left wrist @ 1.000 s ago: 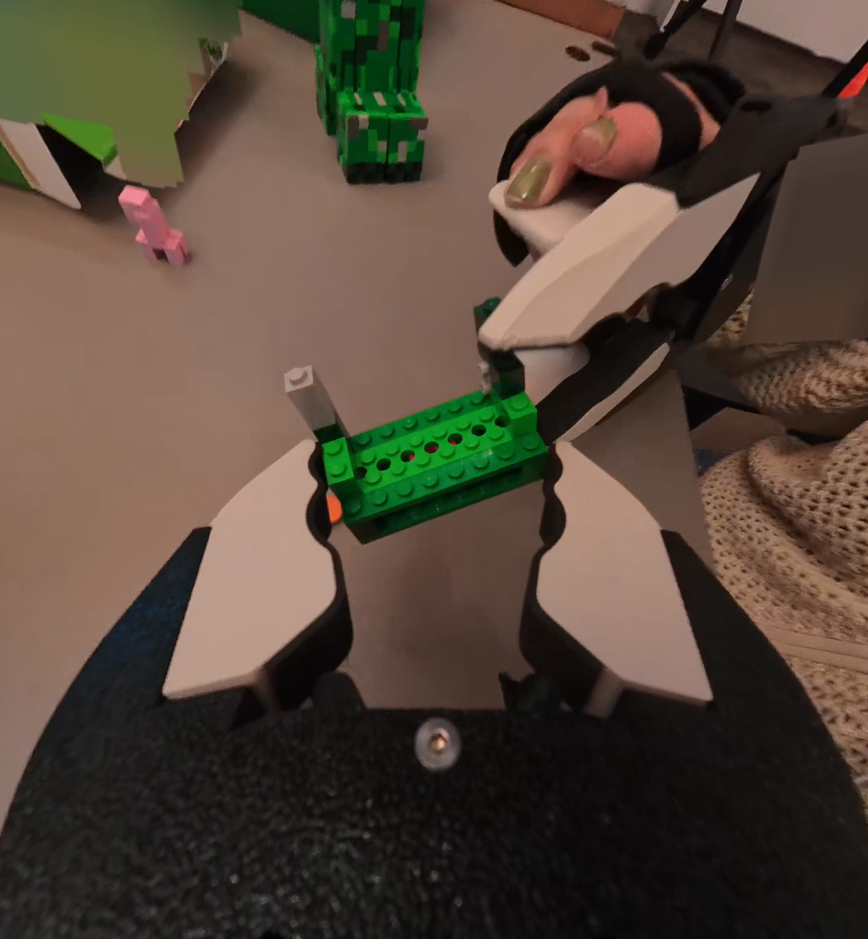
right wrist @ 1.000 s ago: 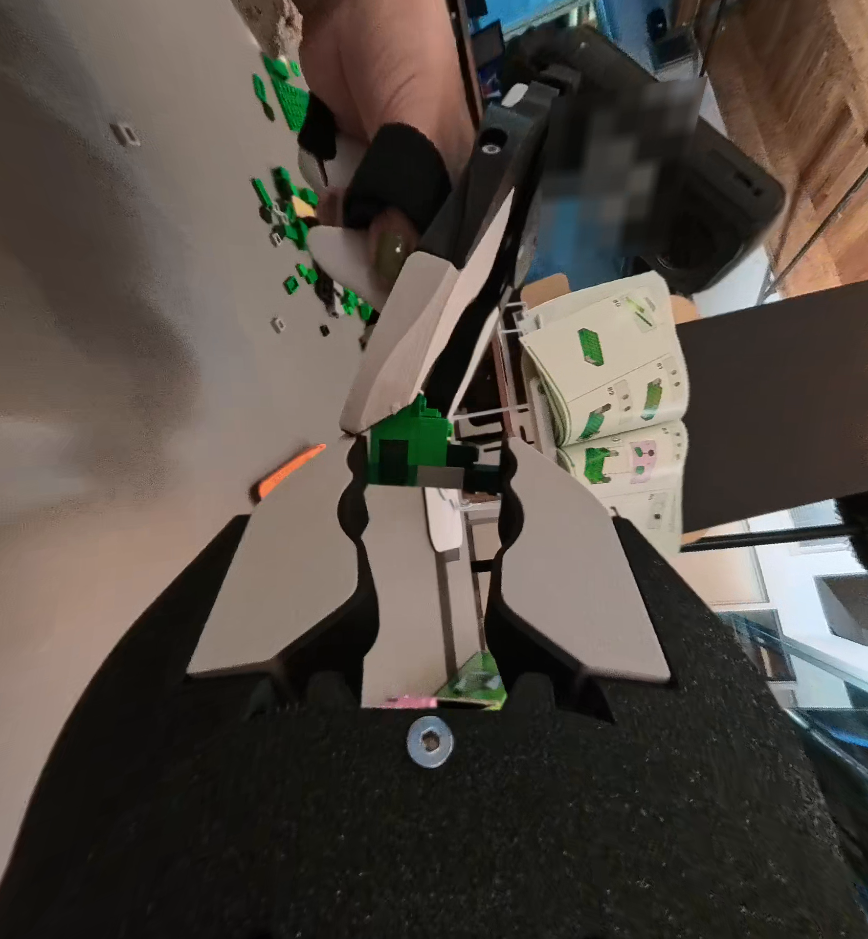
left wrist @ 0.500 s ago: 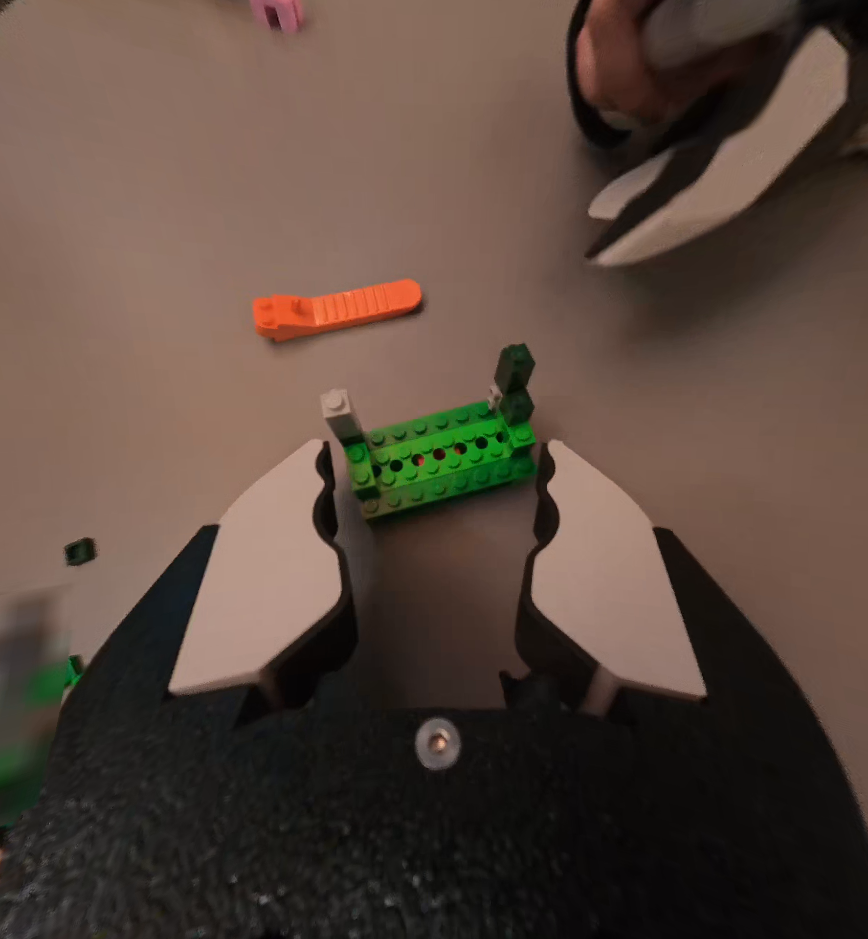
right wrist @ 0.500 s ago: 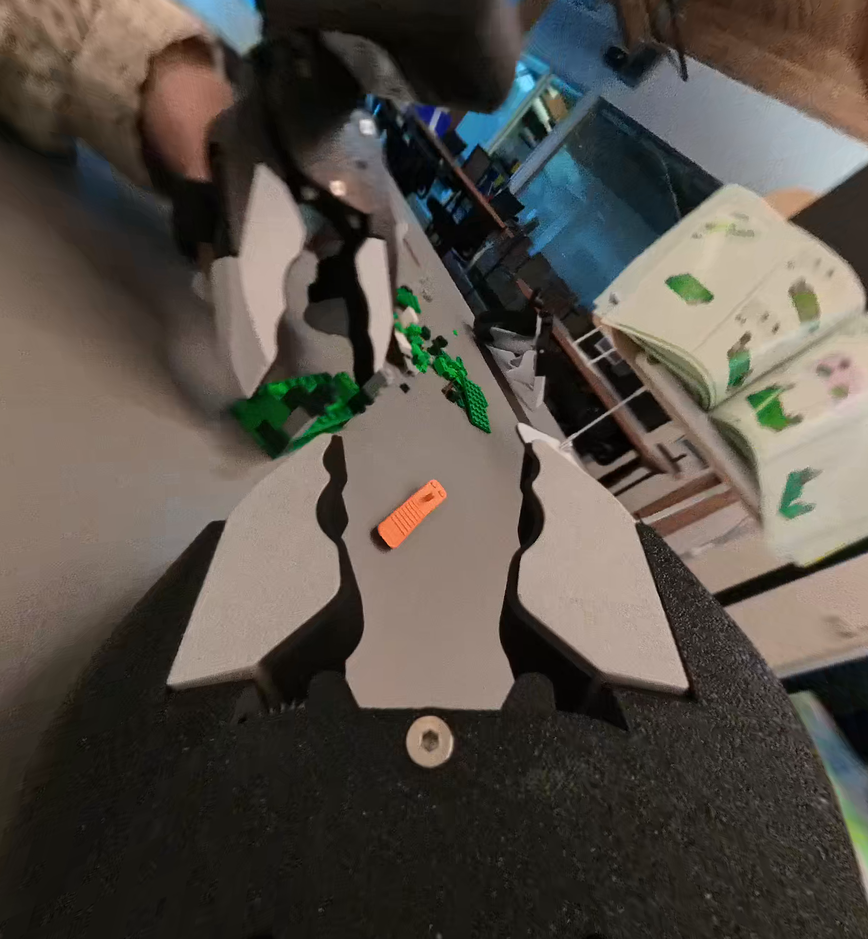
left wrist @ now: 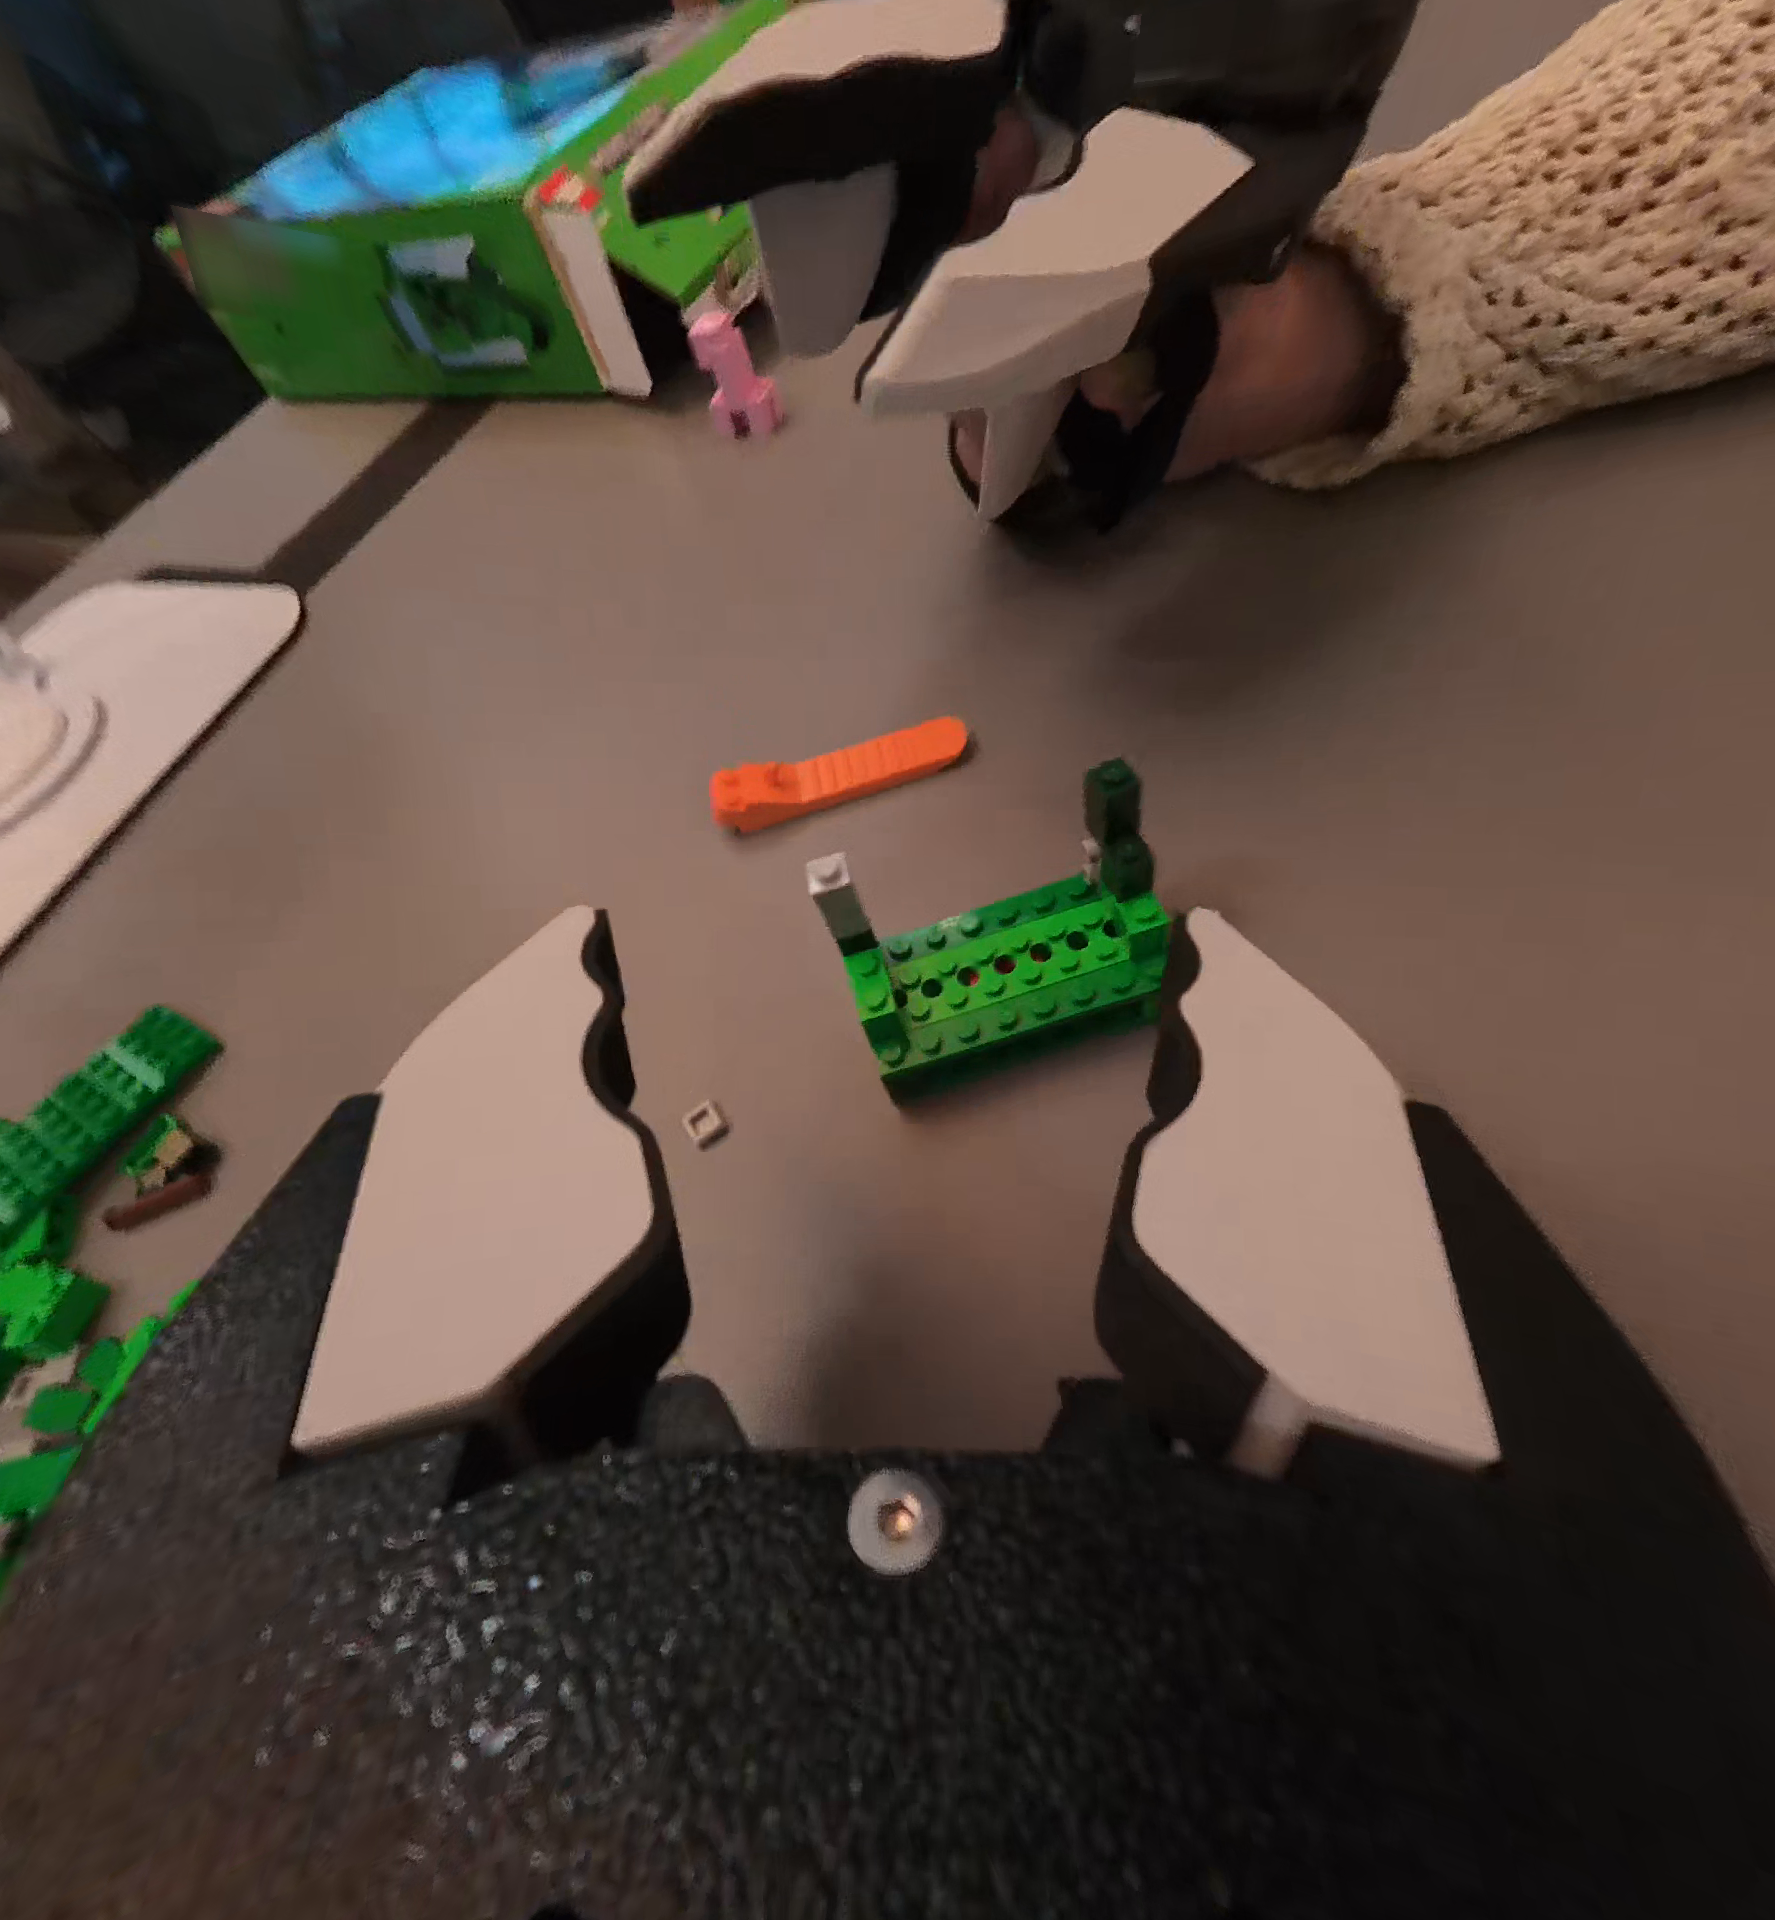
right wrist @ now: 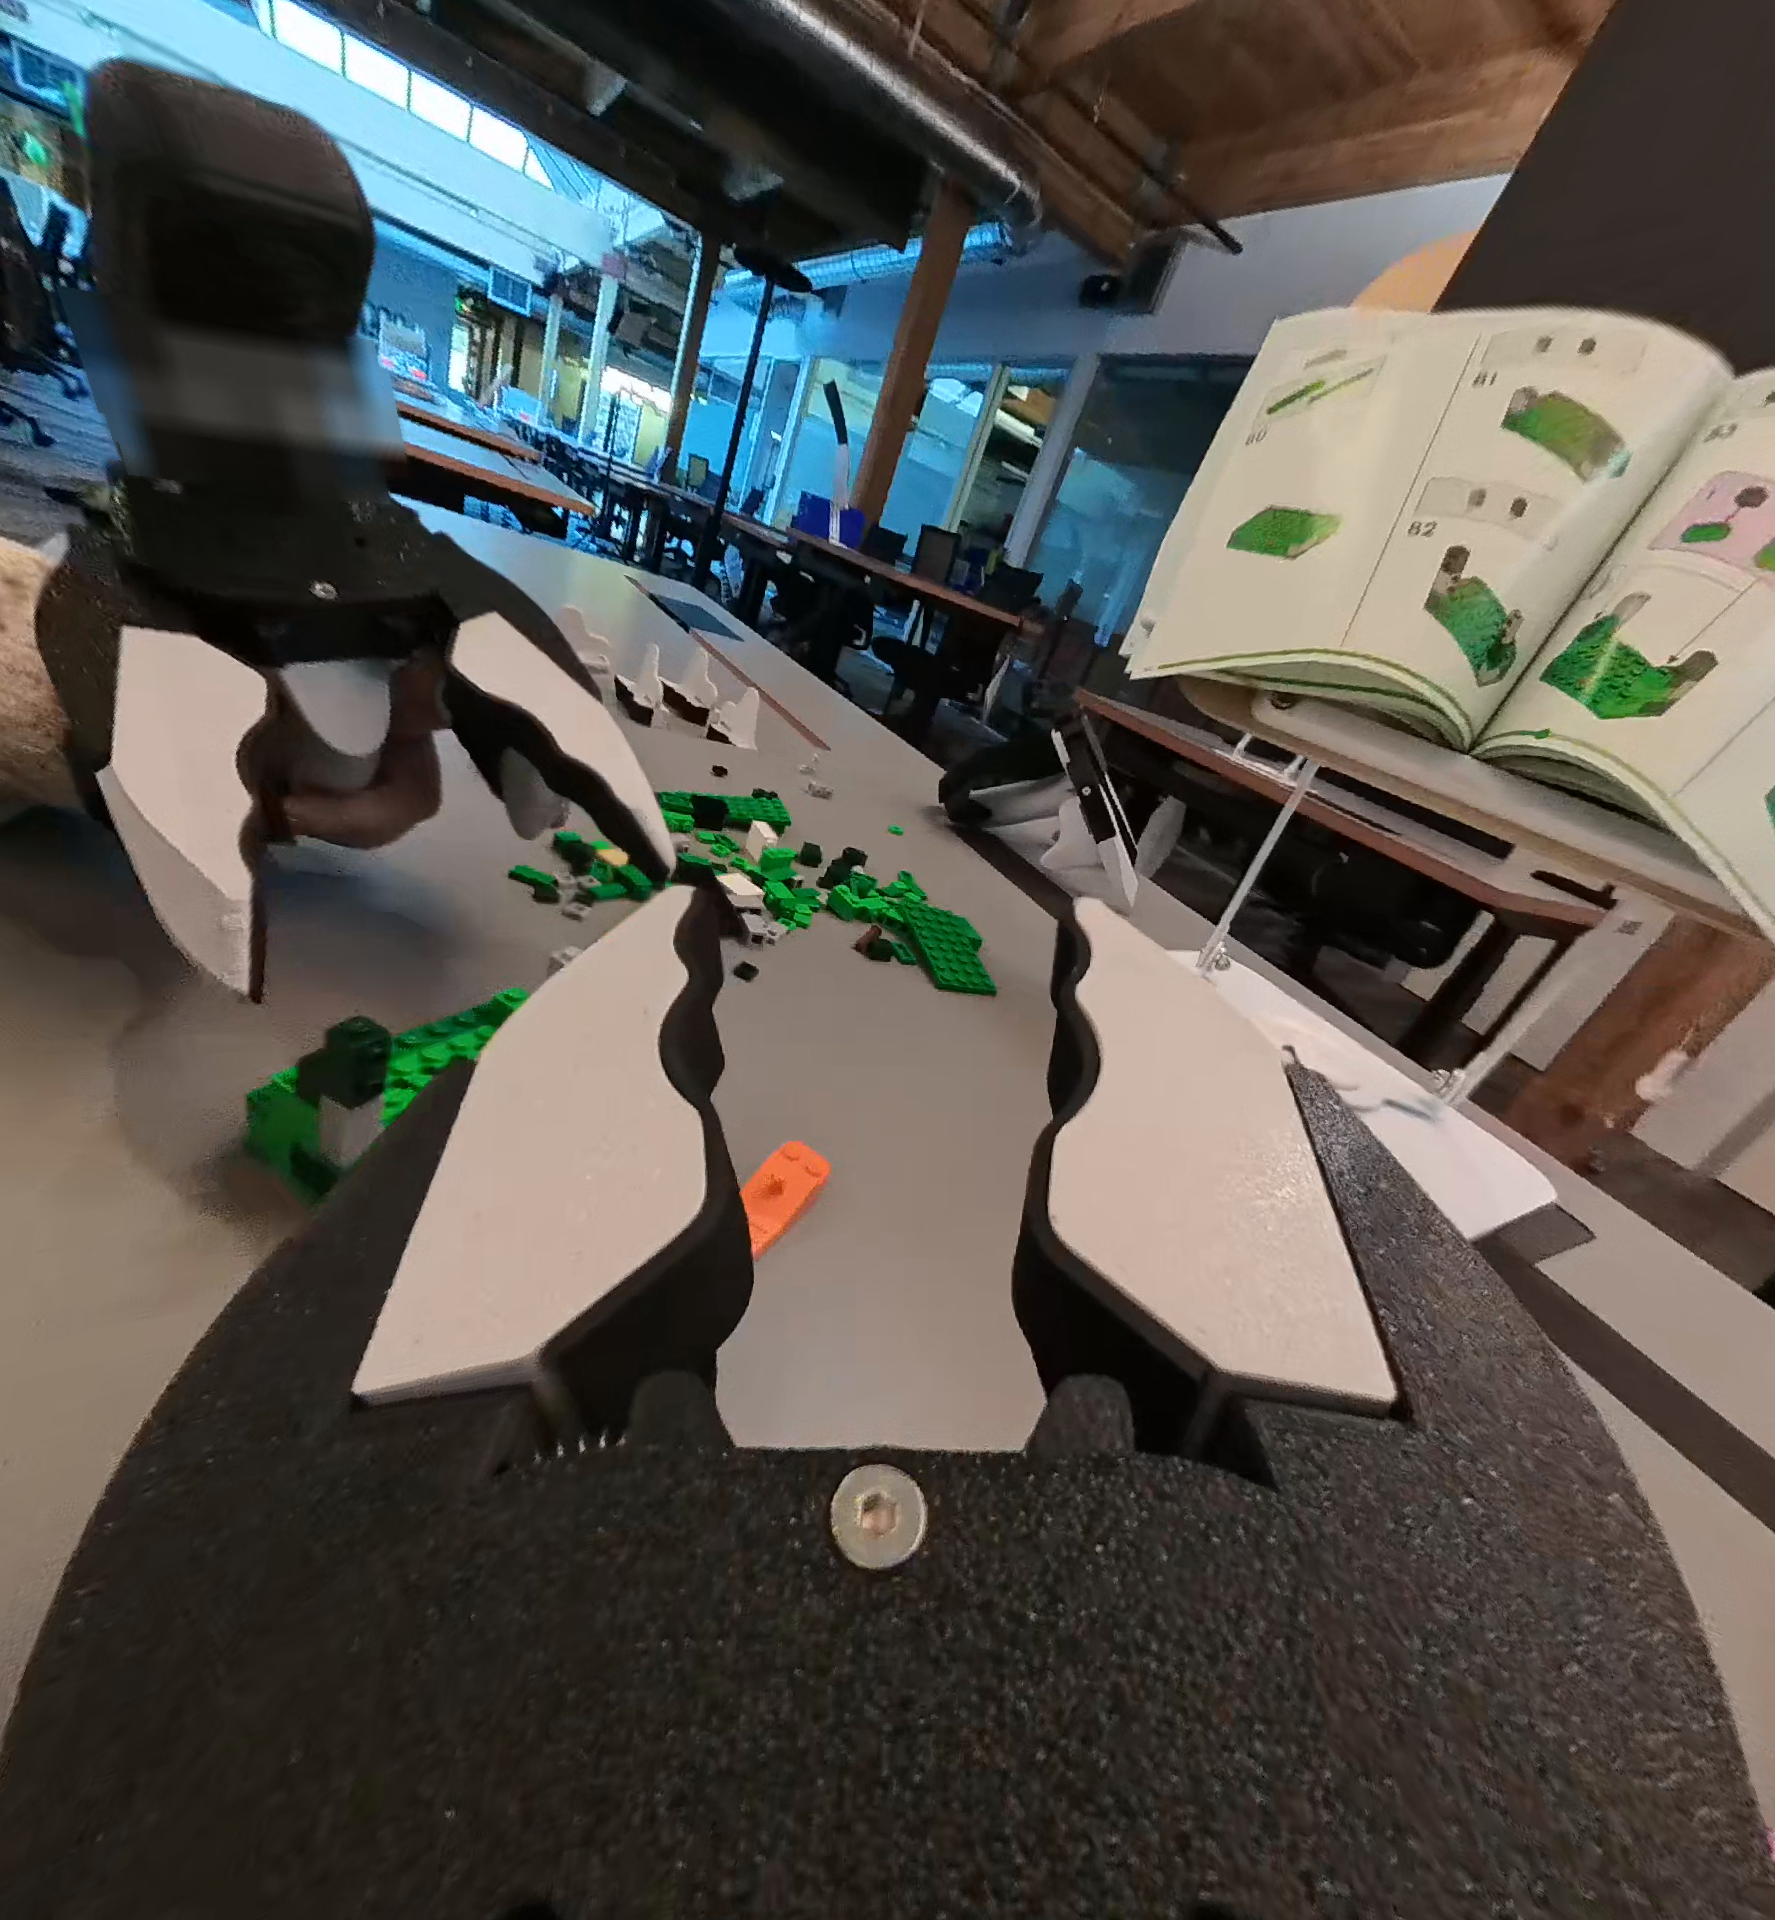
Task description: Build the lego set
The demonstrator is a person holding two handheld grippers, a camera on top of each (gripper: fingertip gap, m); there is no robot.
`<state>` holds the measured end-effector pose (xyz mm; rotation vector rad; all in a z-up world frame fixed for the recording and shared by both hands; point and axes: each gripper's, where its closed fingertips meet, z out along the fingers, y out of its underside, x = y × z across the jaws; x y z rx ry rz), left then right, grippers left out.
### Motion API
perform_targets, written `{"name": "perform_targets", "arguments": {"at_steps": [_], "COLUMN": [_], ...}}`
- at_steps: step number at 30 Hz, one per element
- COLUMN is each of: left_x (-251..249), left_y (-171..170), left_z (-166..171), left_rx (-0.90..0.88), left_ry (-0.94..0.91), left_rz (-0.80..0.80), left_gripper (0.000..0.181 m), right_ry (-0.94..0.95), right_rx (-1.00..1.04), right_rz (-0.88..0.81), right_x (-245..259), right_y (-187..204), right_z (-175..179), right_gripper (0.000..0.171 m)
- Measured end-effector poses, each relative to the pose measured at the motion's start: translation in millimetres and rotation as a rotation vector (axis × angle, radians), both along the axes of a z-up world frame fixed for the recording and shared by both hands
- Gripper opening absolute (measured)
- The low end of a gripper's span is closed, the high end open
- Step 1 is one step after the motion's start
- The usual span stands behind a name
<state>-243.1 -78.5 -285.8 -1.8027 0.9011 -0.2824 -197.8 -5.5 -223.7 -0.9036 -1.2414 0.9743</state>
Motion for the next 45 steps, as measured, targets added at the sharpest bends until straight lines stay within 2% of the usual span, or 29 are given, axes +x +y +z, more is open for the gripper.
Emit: {"name": "perform_targets", "arguments": {"at_steps": [4,8,15,20,24,26,29,31,33,37,39,42,43,45], "left_x": [13.3,-2.1,-24.8,-41.6,-41.4,-49.1,-92.2,-130.3,-165.9,-205.6,-210.1,-222.5,-220.4,-201.7], "left_y": [-11.9,-5.8,-1.1,-3.5,-7.2,-6.9,-1.9,1.0,2.3,1.8,0.7,-7.1,-9.1,-12.0], "left_z": [15.7,41.6,45.4,63.5,62.3,63.8,71.8,67.8,56.0,19.7,9.7,23.1,29.5,35.2], "left_rx": [0.195,0.416,0.491,0.566,0.540,0.551,0.552,0.479,0.372,0.131,0.059,0.133,0.160,0.159], "left_ry": [0.015,0.044,0.081,-0.001,-0.002,0.040,0.057,0.024,-0.046,-0.124,-0.130,-0.087,-0.087,-0.090], "left_rz": [-0.120,0.006,0.111,0.182,0.148,0.183,0.398,0.564,0.719,0.894,0.899,0.942,0.915,0.758], "left_gripper": [0.090,0.102,0.094,0.088,0.081,0.075,0.061,0.059,0.057,0.053,0.043,0.030,0.026,0.000], "right_ry": [0.017,0.002,-0.033,-0.106,-0.194,-0.251,-0.235,-0.172,-0.130,-0.098,-0.108,-0.137,-0.135,-0.108], "right_rx": [-0.011,-0.058,-0.117,-0.087,-0.025,-0.026,-0.001,0.008,0.005,0.001,0.026,0.069,0.087,0.134], "right_rz": [0.011,0.021,0.042,0.123,0.191,0.232,0.220,0.175,0.102,-0.020,-0.061,-0.103,-0.110,-0.114], "right_x": [4.1,2.7,5.9,3.8,2.2,2.6,4.2,5.7,6.6,10.6,10.2,5.5,2.9,-6.1], "right_y": [-2.8,-0.1,0.4,-13.4,-33.6,-45.1,-48.8,-42.9,-31.4,-13.0,-7.8,-3.1,-2.4,1.1], "right_z": [2.3,-0.3,-4.4,-13.3,-24.6,-30.9,-29.9,-22.6,-16.5,-11.9,-13.3,-18.1,-18.0,-15.8], "right_gripper": [0.057,0.057,0.051,0.044,0.038,0.035,0.034,0.031,0.031,0.027,0.025,0.022,0.020,0.016]}}
